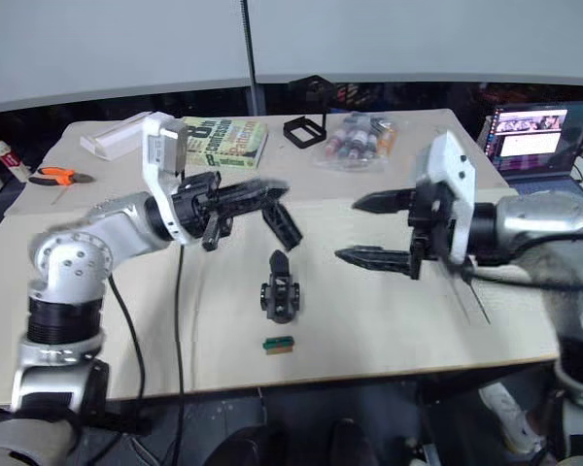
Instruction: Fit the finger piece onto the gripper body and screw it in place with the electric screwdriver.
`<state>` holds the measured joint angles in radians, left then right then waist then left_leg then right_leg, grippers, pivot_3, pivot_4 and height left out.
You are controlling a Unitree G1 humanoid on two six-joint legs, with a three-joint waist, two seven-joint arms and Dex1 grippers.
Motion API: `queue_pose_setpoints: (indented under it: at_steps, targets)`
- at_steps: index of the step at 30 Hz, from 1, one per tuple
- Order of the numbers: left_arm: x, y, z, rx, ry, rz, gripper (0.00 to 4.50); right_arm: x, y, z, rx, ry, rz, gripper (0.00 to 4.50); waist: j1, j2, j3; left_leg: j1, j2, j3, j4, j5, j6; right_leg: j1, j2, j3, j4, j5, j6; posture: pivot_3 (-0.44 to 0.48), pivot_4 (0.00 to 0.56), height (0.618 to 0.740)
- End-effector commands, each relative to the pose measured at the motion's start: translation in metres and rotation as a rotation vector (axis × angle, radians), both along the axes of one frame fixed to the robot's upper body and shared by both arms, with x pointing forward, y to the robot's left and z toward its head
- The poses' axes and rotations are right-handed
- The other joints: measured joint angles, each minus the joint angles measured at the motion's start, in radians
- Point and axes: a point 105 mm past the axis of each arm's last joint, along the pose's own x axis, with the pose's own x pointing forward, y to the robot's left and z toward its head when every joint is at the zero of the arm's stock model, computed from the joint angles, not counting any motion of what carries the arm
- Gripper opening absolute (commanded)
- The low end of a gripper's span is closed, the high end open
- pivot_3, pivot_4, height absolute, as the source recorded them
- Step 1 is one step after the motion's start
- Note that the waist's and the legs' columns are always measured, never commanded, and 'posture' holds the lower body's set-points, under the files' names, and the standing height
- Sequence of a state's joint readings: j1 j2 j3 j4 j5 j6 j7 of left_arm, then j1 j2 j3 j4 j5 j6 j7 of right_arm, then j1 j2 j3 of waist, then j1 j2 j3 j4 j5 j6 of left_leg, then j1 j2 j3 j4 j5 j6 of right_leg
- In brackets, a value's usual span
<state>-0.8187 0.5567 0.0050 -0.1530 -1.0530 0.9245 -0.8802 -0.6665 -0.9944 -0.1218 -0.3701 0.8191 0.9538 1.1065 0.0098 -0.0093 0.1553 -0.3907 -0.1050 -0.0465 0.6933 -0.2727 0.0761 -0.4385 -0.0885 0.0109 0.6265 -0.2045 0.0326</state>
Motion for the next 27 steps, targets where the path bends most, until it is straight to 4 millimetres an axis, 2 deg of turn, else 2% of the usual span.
queue_pose_setpoints:
  at_steps: [1, 5, 9, 18, 21, 27]
  targets:
    - [-0.014, -0.009, 0.0, 0.086, -0.043, -0.122, 0.0, -0.02, 0.009, -0.007, -0.026, 0.193, 0.097, 4.46, 0.001, 0.0, 0.0, 0.0, 0.0, 0.0, 0.0, 0.0, 0.0, 0.0, -0.001, 0.0, 0.0, 0.0, 0.0, 0.0, 0.15, 0.74]
    - [-0.018, -0.02, 0.001, 0.101, -0.052, -0.151, 0.0, -0.018, 0.027, -0.016, -0.002, 0.266, 0.096, 4.46, 0.002, 0.0, 0.0, -0.001, 0.0, 0.0, 0.001, 0.0, 0.0, 0.0, -0.002, 0.0, 0.0, 0.0, 0.0, 0.0, 0.15, 0.74]
    - [-0.017, -0.026, 0.002, 0.09, -0.053, -0.155, 0.0, -0.016, 0.042, -0.016, 0.057, 0.3, 0.102, 4.46, 0.002, 0.0, 0.0, -0.003, 0.0, 0.0, 0.001, 0.0, 0.0, -0.002, -0.003, 0.0, 0.001, 0.0, 0.0, 0.0, 0.15, 0.74]
    - [-0.019, -0.028, -0.008, 0.152, -0.018, -0.157, 0.0, -0.017, 0.054, -0.015, 0.057, 0.27, 0.129, 4.46, 0.002, 0.0, 0.0, -0.005, -0.001, 0.0, 0.002, 0.0, 0.0, -0.004, -0.003, -0.001, 0.001, 0.0, 0.0, 0.0, 0.15, 0.74]
    - [-0.02, -0.029, -0.009, 0.15, -0.015, -0.156, 0.0, -0.017, 0.055, -0.016, 0.052, 0.264, 0.129, 3.66, 0.002, 0.0, 0.0, -0.005, -0.001, 0.0, 0.002, 0.0, 0.0, -0.005, -0.002, -0.001, 0.002, 0.0, 0.0, 0.0, 0.15, 0.74]
    - [-0.021, -0.031, -0.01, 0.148, -0.008, -0.154, 0.0, -0.016, 0.056, -0.021, 0.044, 0.271, 0.126, 1.6, 0.002, 0.0, 0.0, -0.005, -0.001, 0.0, 0.002, 0.0, 0.0, -0.004, -0.003, -0.001, 0.001, 0.0, 0.0, 0.0, 0.15, 0.74]
